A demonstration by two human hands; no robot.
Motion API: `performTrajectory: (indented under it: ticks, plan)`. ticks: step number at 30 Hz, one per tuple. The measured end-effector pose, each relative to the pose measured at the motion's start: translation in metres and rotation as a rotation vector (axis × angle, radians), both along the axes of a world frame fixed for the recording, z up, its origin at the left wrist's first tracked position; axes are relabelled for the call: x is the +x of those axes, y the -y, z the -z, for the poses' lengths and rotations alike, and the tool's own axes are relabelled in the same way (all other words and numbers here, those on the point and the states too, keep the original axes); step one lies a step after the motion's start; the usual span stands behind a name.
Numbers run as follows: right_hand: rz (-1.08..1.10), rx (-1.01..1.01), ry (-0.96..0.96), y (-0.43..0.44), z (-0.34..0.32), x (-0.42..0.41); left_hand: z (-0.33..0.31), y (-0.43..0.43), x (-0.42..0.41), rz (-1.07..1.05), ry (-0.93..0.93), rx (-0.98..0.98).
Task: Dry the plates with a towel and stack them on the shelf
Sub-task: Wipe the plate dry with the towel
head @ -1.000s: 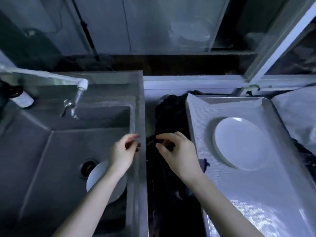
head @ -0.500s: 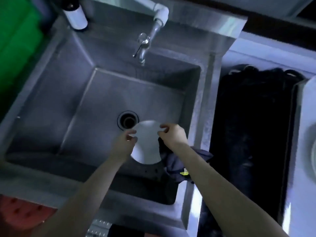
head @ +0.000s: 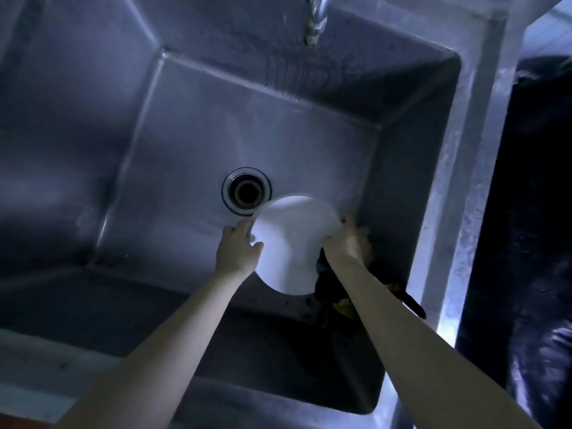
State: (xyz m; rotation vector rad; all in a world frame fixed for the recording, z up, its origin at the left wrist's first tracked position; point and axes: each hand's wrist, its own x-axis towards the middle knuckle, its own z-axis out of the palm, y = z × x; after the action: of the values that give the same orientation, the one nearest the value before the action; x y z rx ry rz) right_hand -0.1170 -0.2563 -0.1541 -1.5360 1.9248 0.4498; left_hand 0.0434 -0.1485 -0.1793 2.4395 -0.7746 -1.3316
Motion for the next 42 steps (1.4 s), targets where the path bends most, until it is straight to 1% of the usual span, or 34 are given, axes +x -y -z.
performTrajectory:
  ticks: [3,6,10,13,16,23,27,29,31,33,37,40,42]
  plan:
    - [0.087,0.065,-0.024,0.002,0.000,-0.004,0.002,0.000,-0.001,-0.013,-0.003,0.014]
    - [0.094,0.081,-0.027,0.005,-0.001,-0.007,0.002,0.003,-0.002,-0.009,0.029,0.015]
    - [0.122,0.092,0.017,0.007,-0.002,-0.008,0.000,0.002,0.001,-0.031,-0.048,0.014]
    - [0.162,0.095,0.052,0.009,-0.001,-0.010,0.000,-0.001,0.002,-0.026,-0.057,-0.004]
    - [0.170,0.091,0.072,0.009,-0.001,-0.011,0.004,-0.003,-0.001,-0.006,-0.053,-0.044]
    - [0.164,0.056,0.140,0.004,-0.005,-0.013,-0.008,-0.009,0.004,-0.110,-0.059,-0.163]
    - [0.198,-0.015,0.281,-0.003,-0.018,-0.012,-0.020,-0.009,0.017,-0.106,-0.099,-0.223]
    - [0.231,-0.040,0.359,-0.004,-0.029,-0.011,-0.030,-0.011,0.025,-0.148,-0.166,-0.283]
    - [0.224,-0.065,0.382,-0.002,-0.042,-0.009,-0.045,-0.011,0.034,-0.166,-0.214,-0.351]
    - [0.223,-0.099,0.403,0.001,-0.058,-0.010,-0.065,-0.010,0.043,-0.244,-0.269,-0.397]
    - [0.268,-0.153,0.507,0.002,-0.101,-0.010,-0.110,-0.009,0.050,-0.363,-0.317,-0.505]
    - [0.397,-0.110,0.653,0.003,-0.138,-0.010,-0.147,-0.009,0.043,-0.488,-0.419,-0.593]
    - [0.442,-0.074,0.756,0.004,-0.163,-0.014,-0.170,-0.008,0.038,-0.553,-0.467,-0.633]
